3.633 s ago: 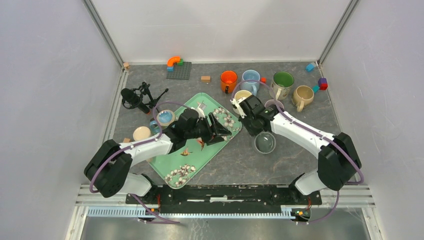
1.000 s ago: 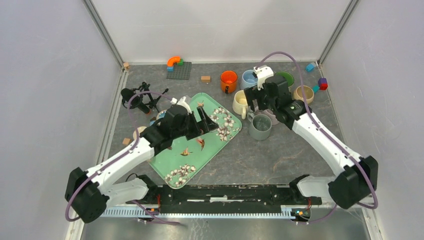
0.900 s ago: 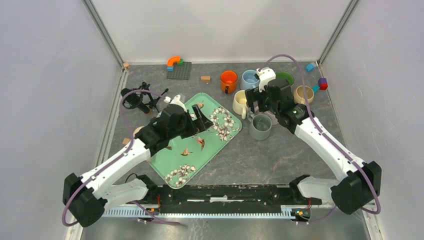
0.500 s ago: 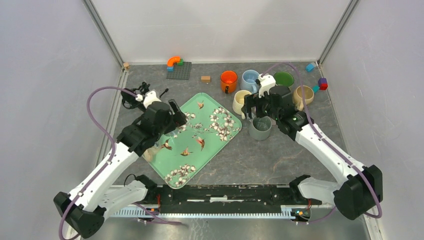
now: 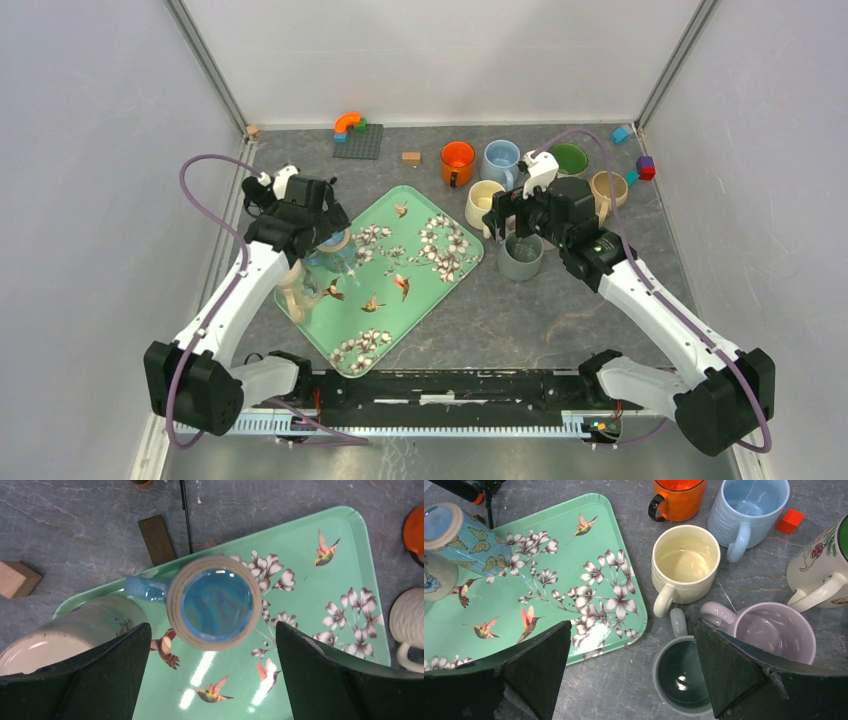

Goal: Turn the mug right side up
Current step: Turn over the cup on the tray.

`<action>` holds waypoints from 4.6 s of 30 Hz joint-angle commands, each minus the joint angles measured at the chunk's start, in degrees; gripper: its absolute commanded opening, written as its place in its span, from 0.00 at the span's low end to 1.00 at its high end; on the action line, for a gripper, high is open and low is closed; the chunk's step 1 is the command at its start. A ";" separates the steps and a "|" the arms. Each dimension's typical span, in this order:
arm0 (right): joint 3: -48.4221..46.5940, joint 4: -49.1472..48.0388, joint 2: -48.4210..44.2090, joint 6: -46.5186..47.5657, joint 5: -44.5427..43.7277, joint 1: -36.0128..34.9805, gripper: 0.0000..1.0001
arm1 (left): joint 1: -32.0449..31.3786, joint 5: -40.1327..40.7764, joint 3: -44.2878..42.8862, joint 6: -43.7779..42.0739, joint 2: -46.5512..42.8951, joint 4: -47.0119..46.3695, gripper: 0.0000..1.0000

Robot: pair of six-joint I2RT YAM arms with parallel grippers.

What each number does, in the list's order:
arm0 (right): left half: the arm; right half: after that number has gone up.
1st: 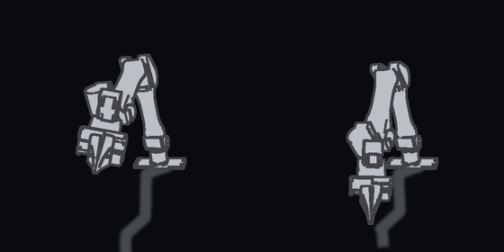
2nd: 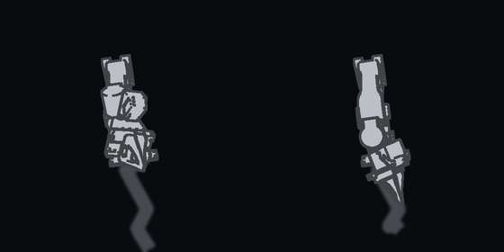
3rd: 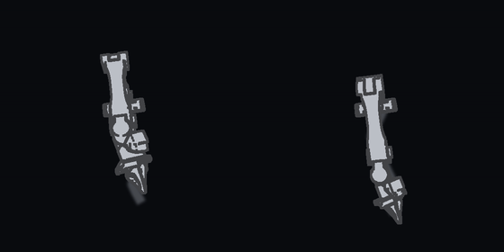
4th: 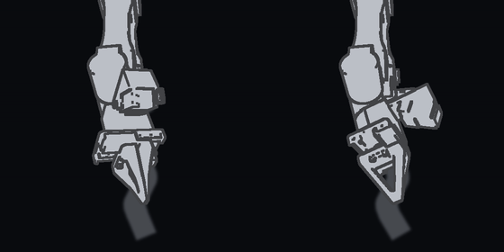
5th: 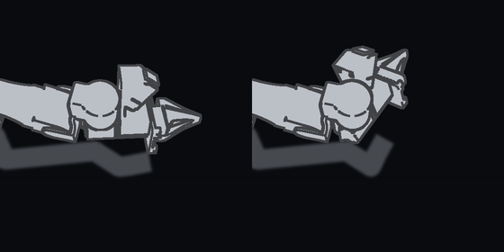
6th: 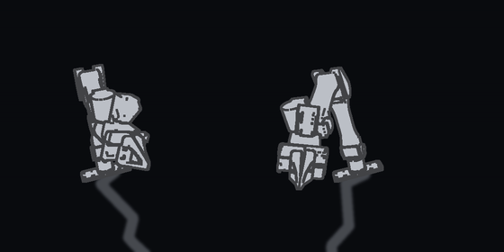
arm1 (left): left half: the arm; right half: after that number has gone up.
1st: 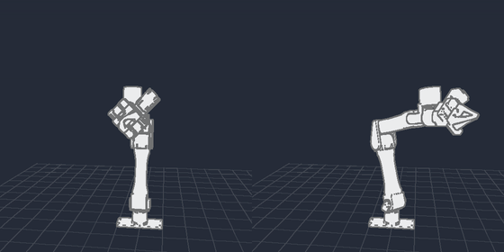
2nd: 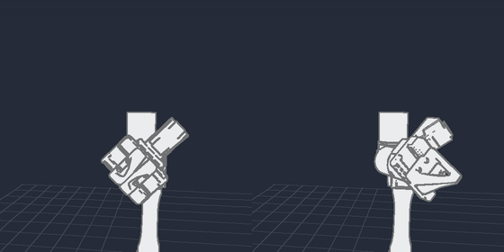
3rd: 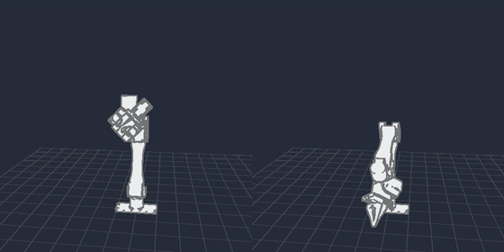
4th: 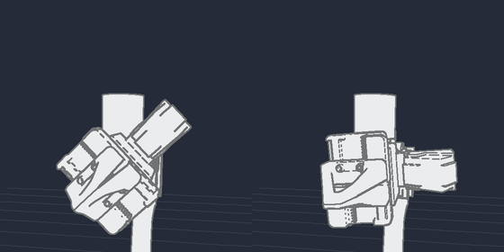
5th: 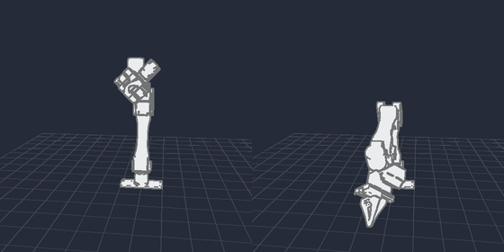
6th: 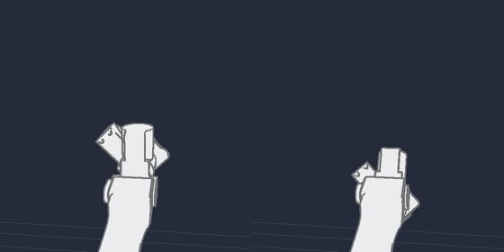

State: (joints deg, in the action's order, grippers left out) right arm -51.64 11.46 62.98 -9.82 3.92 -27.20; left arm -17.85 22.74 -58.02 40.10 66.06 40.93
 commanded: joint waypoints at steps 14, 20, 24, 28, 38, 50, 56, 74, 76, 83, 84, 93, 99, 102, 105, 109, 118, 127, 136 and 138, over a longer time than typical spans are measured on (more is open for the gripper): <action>1.01 -2.94 -3.19 0.64 1.62 0.23 0.98 | 8.27 -15.17 -0.23 -5.79 9.31 -13.34 1.00; 1.28 -3.14 -3.40 0.70 1.65 0.29 0.98 | 7.96 -18.74 0.86 -4.97 9.33 -14.08 1.00; 1.45 -3.26 -3.50 0.85 1.64 0.25 0.98 | 5.89 -19.44 1.71 -2.57 8.36 -14.44 1.00; 1.70 -3.41 -3.70 0.90 1.54 0.22 0.98 | 2.56 -18.76 2.42 0.13 7.32 -14.31 1.00; 2.14 -3.38 -4.09 1.07 1.34 0.28 0.98 | -9.07 -15.03 3.68 5.17 5.13 -13.02 1.00; 2.92 -3.79 -5.51 1.23 0.53 0.28 0.98 | -16.95 -10.44 4.24 3.91 2.47 -8.70 1.00; 4.21 -5.07 -6.03 0.43 0.70 0.29 0.98 | -16.96 -4.15 2.06 -3.31 -1.44 -1.30 1.00; 9.99 -11.85 -13.20 -1.54 -1.42 0.25 0.98 | -14.33 -16.09 2.39 -18.88 13.05 -11.01 0.68; 10.94 -13.42 -14.04 -1.93 -2.39 0.24 0.98 | -14.41 -16.44 2.15 -18.10 13.85 -11.40 0.62; 13.11 -16.62 -14.51 -3.27 -3.10 0.23 0.98 | -14.93 -13.50 1.59 -15.07 16.95 -11.84 0.48; 13.35 -17.10 -14.39 -3.28 -2.77 0.23 0.98 | -15.02 -12.79 1.59 -14.78 17.32 -11.84 0.47; 16.83 -21.08 -14.19 -4.98 -0.28 0.23 0.96 | -15.11 -8.90 2.05 -13.66 17.61 -13.12 0.41; 17.09 -21.68 -12.91 -5.39 2.38 0.29 0.95 | -15.12 -6.46 3.03 -12.95 16.82 -14.81 0.36; 17.04 -21.61 -12.22 -5.49 3.32 0.24 0.95 | -15.11 -5.87 3.26 -12.94 17.07 -15.61 0.32; 17.09 -21.71 -11.57 -5.82 4.26 0.29 0.95 | -15.24 -5.14 3.31 -12.99 17.60 -16.05 0.26; 17.58 -22.08 -10.92 -6.43 5.18 0.25 0.95 | -15.52 -4.15 3.36 -12.89 17.05 -16.69 0.10; 19.02 -26.17 -8.02 -12.13 11.84 0.23 0.94 | -16.52 -4.98 3.17 -11.29 9.89 -20.23 0.02; 23.15 -37.37 -4.96 -22.81 19.46 0.26 0.93 | -16.65 -11.80 3.64 -5.64 4.23 -27.96 0.02; 26.24 -50.37 -1.14 -32.54 25.34 0.25 0.93 | -17.24 -22.40 0.90 2.77 3.62 -36.64 0.02; 26.96 -53.65 -0.27 -34.68 26.50 0.28 0.93 | -17.89 -24.16 -0.38 3.62 4.18 -37.69 0.02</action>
State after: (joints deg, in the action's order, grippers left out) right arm -26.06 -31.16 61.41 -38.50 26.50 -27.20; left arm -34.57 3.99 -53.17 37.98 72.27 15.38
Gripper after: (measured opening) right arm 0.930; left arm 0.323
